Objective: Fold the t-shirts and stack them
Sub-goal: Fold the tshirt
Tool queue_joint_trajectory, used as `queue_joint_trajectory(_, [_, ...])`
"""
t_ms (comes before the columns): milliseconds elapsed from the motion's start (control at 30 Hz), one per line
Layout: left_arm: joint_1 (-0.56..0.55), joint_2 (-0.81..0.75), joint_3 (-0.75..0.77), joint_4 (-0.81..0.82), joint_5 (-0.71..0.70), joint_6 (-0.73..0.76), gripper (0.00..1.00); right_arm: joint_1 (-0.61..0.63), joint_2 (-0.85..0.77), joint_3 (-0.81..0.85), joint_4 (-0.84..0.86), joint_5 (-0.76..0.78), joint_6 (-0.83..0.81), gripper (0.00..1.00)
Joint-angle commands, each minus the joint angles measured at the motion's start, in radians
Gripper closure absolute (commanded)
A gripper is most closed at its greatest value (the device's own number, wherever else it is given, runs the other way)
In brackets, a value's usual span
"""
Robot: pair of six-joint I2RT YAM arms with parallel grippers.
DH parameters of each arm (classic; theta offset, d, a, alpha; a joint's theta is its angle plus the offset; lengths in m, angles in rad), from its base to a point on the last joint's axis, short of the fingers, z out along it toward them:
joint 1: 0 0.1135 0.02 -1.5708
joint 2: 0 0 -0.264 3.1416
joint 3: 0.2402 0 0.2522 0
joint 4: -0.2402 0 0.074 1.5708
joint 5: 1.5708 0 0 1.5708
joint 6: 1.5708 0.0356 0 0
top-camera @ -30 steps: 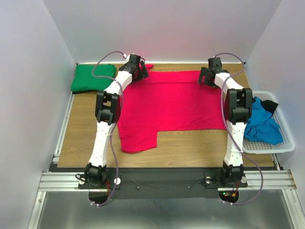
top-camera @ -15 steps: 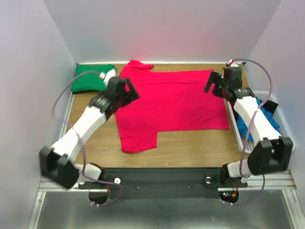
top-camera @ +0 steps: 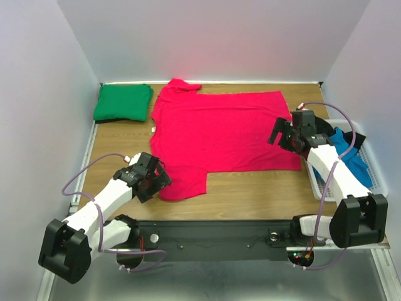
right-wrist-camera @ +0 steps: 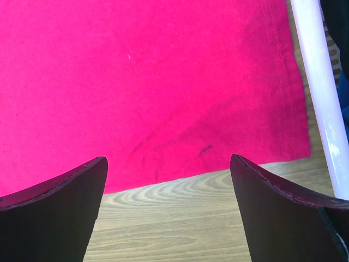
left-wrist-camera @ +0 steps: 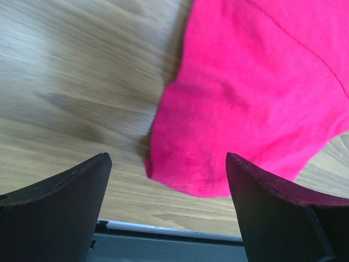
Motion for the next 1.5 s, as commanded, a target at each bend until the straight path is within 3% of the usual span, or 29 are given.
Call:
queue_joint_trajectory(0, [-0.006, 0.008, -0.08, 0.085, 0.07, -0.034, 0.02, -0.002, 0.0, 0.003, 0.03, 0.02, 0.007, 0.0])
queue_joint_trajectory(67, [-0.006, 0.045, -0.081, 0.097, 0.063, -0.034, 0.07, 0.0, -0.008, 0.001, 0.031, 0.021, 0.01, 0.0])
queue_joint_trajectory(100, [-0.006, 0.056, -0.08, 0.097, 0.063, -0.035, 0.22, 0.0, -0.011, 0.0, 0.031, 0.02, 0.01, 0.0])
queue_joint_trajectory(200, [-0.006, 0.076, -0.081, 0.1, 0.066, -0.041, 0.46, 0.0, -0.025, -0.006, 0.031, 0.041, 0.028, 0.0])
queue_joint_trajectory(300, [-0.006, 0.06, -0.098, 0.119, 0.082, -0.04, 0.54, 0.0, -0.03, -0.02, 0.03, 0.078, 0.039, 0.0])
queue_joint_trajectory(367, [-0.006, 0.045, -0.112, 0.142, 0.09, -0.043, 0.7, -0.002, -0.034, -0.035, 0.028, 0.086, 0.051, 0.0])
queue_joint_trajectory(400, [-0.006, 0.042, -0.117, 0.151, 0.089, -0.043, 0.82, -0.002, -0.039, -0.043, 0.028, 0.087, 0.058, 0.0])
queue_joint_trajectory(433, [-0.006, 0.036, -0.117, 0.157, 0.09, -0.041, 1.0, -0.002, -0.045, -0.049, 0.025, 0.087, 0.071, 0.0])
queue_joint_trajectory(633, [0.007, 0.04, -0.046, 0.079, -0.058, -0.076, 1.0, -0.002, -0.092, -0.1, 0.001, 0.063, 0.098, 0.0])
queue_joint_trajectory(767, [0.082, 0.043, -0.017, 0.053, -0.128, -0.096, 1.0, -0.002, -0.109, -0.118, -0.03, 0.087, 0.102, 0.0])
queue_joint_trajectory(967, [0.259, 0.027, -0.046, 0.134, -0.082, -0.02, 1.0, -0.002, -0.132, -0.132, -0.091, 0.144, 0.168, 0.0])
queue_joint_trajectory(1333, [0.3, 0.082, -0.064, 0.205, 0.007, 0.048, 1.0, -0.002, -0.161, -0.251, -0.194, 0.143, 0.311, 0.0])
queue_joint_trajectory(1467, [0.3, 0.053, -0.087, 0.22, 0.024, 0.045, 1.0, -0.002, -0.152, -0.281, -0.21, 0.222, 0.347, 0.0])
